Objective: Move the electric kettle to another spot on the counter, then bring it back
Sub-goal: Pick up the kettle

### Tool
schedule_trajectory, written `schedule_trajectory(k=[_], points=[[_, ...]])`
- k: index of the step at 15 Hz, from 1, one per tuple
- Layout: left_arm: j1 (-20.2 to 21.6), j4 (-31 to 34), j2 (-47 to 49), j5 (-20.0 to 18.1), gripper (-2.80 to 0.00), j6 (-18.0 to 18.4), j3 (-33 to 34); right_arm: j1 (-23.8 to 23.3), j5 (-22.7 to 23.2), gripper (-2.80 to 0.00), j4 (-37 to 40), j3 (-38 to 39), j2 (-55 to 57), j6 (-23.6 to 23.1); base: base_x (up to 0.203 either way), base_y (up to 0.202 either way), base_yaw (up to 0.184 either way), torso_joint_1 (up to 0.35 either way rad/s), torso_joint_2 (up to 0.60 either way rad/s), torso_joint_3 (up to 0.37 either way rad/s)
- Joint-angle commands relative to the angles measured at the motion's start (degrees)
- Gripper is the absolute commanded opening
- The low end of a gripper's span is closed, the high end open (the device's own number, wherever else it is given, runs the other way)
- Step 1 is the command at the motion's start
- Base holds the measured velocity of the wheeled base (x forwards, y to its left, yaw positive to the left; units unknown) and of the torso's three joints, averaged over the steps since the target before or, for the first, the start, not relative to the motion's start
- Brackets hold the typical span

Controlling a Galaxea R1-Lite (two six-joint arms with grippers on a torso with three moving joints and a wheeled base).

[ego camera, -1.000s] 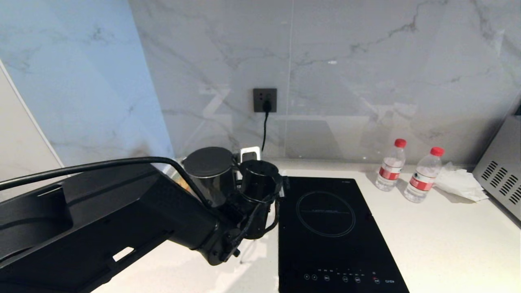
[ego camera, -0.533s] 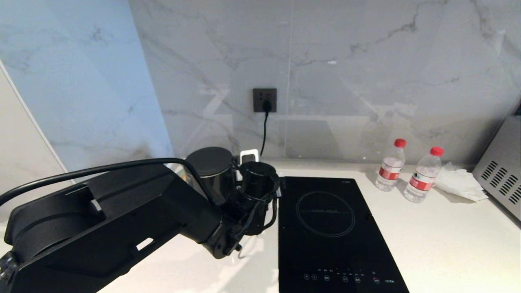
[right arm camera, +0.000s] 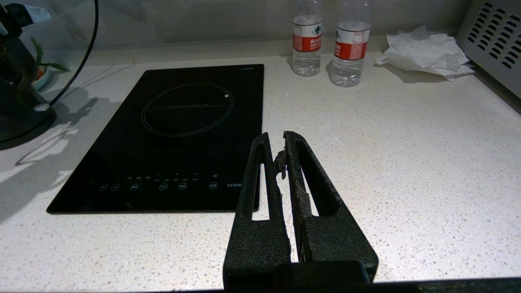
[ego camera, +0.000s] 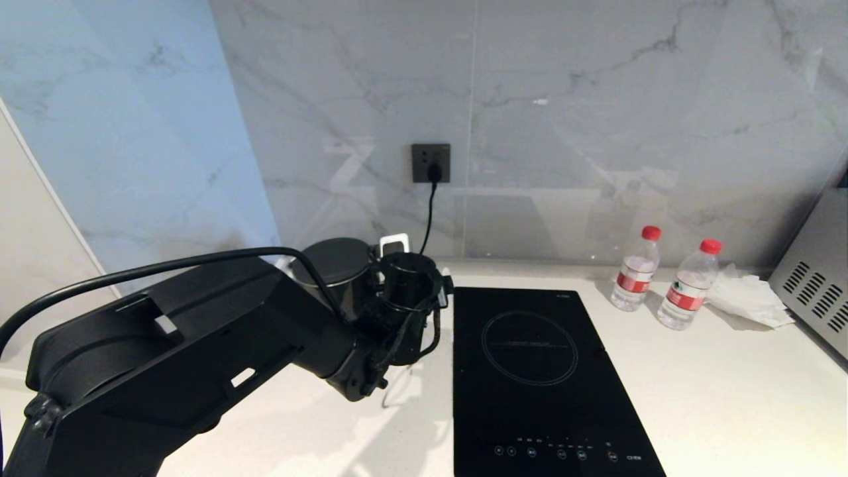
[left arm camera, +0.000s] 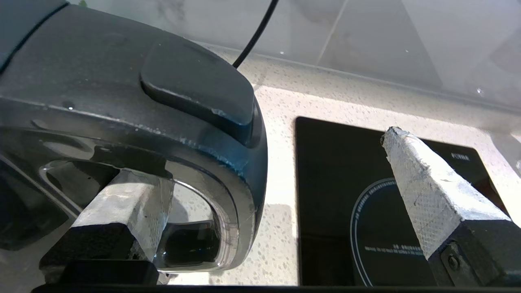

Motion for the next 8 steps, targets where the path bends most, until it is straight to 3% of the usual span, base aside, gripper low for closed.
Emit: schedule_trajectory(k=[1,8], points=[[0.63,-0.27,0.08,0.31,0.0,-0.1,-0.11,0.0,-0.02,-2.8,0.0,0.01,0.0,0.01,0.0,0.0,0.0,0.0,0.0,0.0],[0.96,-0.3,-0.25,0.49,0.0,0.07,0.59,0.0,0.02,-2.8,0.0,0.01,0.0,0.01,0.0,0.0,0.0,0.0,0.0,0.0]])
